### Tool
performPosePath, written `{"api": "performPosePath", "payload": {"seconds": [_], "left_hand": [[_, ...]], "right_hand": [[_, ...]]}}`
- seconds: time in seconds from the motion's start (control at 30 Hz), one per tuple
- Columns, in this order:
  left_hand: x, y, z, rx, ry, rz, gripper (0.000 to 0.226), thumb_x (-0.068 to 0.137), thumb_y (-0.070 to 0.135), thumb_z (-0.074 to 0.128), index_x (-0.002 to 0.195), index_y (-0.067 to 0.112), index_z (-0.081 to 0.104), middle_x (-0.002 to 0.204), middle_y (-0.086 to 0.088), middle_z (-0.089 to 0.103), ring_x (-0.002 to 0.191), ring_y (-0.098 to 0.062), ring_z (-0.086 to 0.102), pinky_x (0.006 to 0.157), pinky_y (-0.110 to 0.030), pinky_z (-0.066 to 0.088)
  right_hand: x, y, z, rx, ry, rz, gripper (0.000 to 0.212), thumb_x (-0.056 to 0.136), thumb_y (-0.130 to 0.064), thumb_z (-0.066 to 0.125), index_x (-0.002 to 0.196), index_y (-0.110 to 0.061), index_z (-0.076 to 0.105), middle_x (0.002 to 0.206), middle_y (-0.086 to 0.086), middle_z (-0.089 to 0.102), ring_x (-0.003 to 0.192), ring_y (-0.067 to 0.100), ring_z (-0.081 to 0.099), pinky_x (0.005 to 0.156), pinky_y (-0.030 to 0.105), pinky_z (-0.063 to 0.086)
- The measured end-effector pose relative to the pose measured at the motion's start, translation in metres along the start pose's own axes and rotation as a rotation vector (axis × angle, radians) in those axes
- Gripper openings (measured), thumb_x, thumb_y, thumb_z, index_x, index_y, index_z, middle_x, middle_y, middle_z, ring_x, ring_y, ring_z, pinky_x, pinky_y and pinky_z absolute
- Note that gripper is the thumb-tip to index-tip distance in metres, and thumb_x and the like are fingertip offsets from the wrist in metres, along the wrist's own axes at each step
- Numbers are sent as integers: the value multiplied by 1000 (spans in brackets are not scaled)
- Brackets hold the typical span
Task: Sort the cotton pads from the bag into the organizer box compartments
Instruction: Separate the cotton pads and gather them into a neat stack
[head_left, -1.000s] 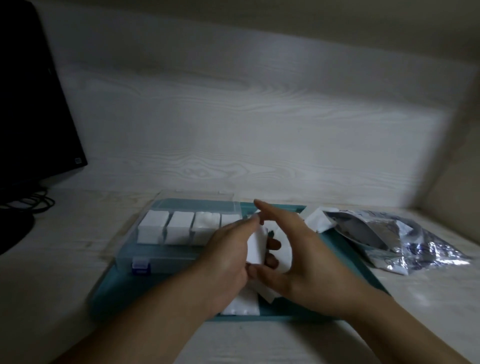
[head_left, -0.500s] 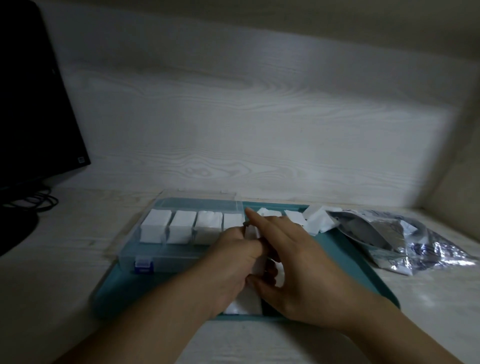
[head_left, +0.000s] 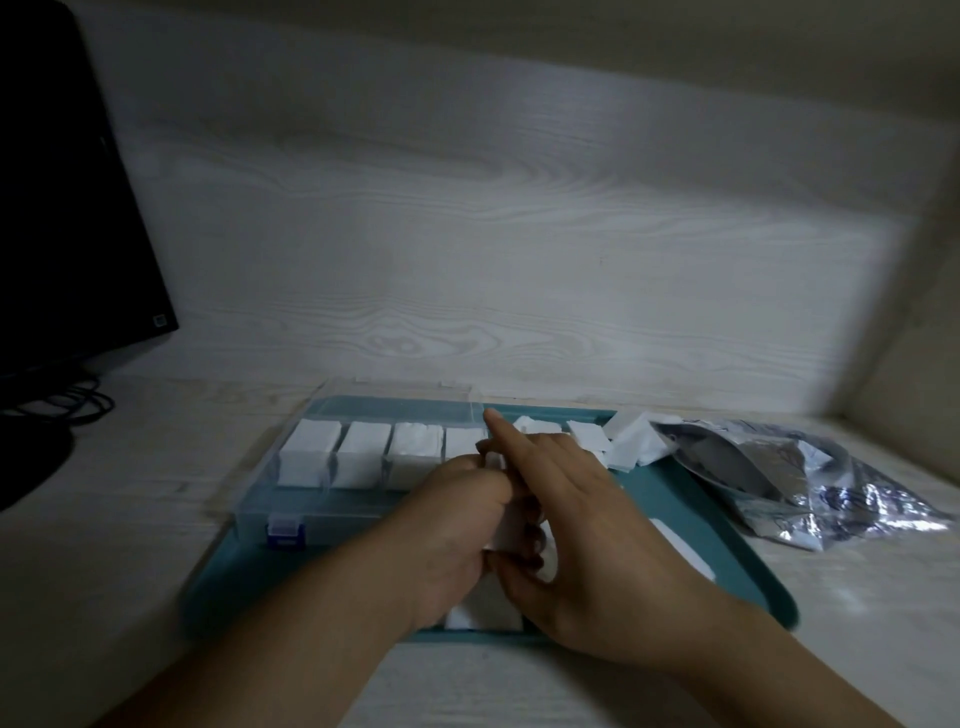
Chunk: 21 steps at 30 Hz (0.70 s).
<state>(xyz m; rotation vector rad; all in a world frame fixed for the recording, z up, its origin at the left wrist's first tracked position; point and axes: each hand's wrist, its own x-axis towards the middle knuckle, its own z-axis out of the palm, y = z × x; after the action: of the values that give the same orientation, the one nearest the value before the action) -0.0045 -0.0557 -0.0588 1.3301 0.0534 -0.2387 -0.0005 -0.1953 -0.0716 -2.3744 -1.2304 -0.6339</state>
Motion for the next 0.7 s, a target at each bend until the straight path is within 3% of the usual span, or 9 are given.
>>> {"api": "performPosePath", "payload": {"seconds": [0.13,0.2,0.33,0.43,0.53,0.6,0.67,0.7], "left_hand": [[4,-2,-4,-44,-15,46,14,93,5,55,99,1,67,83,-19,61,73,-28,58,54,-31,49],[6,-3,-5,-52,1,60,18,92,5,55,104,-2,67,82,-20,61,70,-28,59,54,-31,49],[6,-6,-5,2,15,80,21,90,1,54,77,9,69,72,-16,66,69,-28,63,55,-31,49],[7,-8,-5,29,28,95,15,92,1,55,89,10,67,73,-12,71,71,-24,68,56,-31,50],[11,-11,-5,78,35,112,12,90,11,63,101,10,69,87,-14,74,87,-31,71,73,-40,54],[10,-10,-3,104,22,118,24,83,22,69,105,12,71,95,-15,75,97,-34,70,89,-50,55],[9,-10,-3,114,10,118,29,77,31,69,103,16,72,94,-13,76,97,-33,70,96,-54,52],[9,-10,-3,121,7,125,20,83,29,68,98,17,73,92,-12,76,94,-31,71,95,-52,52]], "right_hand": [[-1,1,1,22,37,51,93,80,-36,71,154,-16,19,139,-4,41,127,14,41,107,26,36],[0,3,2,-13,47,77,88,78,-43,71,151,-14,29,143,-3,39,132,14,38,109,31,36],[1,4,2,-56,51,95,69,79,-46,73,136,-16,48,142,0,42,131,16,38,104,38,39],[1,6,3,-21,66,104,63,78,-43,74,131,-16,51,140,-1,42,130,15,39,100,38,43],[0,9,4,14,82,122,63,77,-43,73,129,-18,49,139,-3,41,128,15,40,95,38,48],[0,11,2,31,97,147,63,77,-46,70,130,-21,47,139,-5,40,127,14,41,93,37,50],[0,13,1,76,99,179,64,76,-47,67,131,-22,47,140,-8,37,127,14,41,92,36,51],[0,13,1,89,93,185,65,76,-47,67,133,-22,46,139,-9,37,127,13,41,93,35,50]]}}
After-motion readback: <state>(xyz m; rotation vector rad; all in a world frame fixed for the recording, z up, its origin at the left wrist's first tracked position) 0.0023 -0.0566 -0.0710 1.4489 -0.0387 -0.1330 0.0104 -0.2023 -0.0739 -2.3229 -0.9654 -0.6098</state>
